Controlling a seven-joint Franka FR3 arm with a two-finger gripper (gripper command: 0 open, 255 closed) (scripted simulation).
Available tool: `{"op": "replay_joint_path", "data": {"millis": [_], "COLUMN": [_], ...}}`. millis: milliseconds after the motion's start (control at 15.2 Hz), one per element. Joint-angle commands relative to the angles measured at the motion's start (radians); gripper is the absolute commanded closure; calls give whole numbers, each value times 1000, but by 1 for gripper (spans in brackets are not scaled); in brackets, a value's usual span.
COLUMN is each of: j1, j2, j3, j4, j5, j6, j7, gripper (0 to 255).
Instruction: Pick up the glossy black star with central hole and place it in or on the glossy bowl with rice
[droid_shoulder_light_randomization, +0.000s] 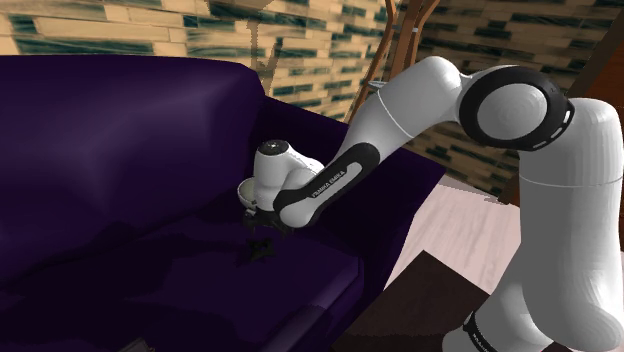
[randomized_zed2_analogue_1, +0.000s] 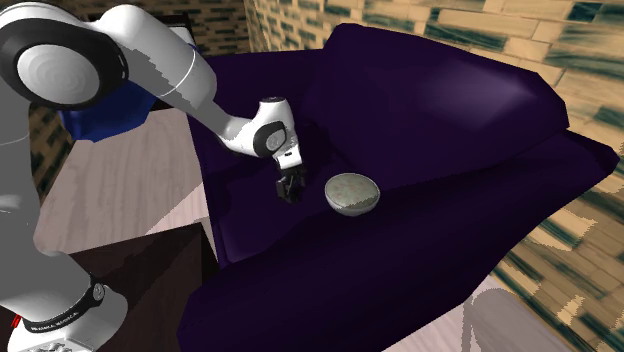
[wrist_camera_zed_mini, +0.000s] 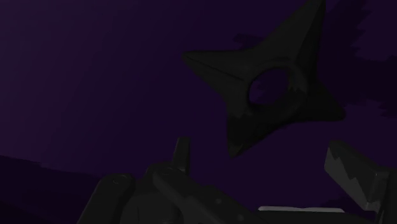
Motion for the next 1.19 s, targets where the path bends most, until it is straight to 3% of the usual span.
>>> {"op": "replay_joint_path", "data": {"millis": [0,462,528,1122], "j1": [2,2,2,2], "j2": [21,21,21,21], "j3": [-7,-7,-7,-7], "j4": [6,6,6,6], "j5": [-8,-8,-8,-8], "j6": [15,15,15,15], "j7": [5,5,5,5], "gripper": [0,0,255,255]}}
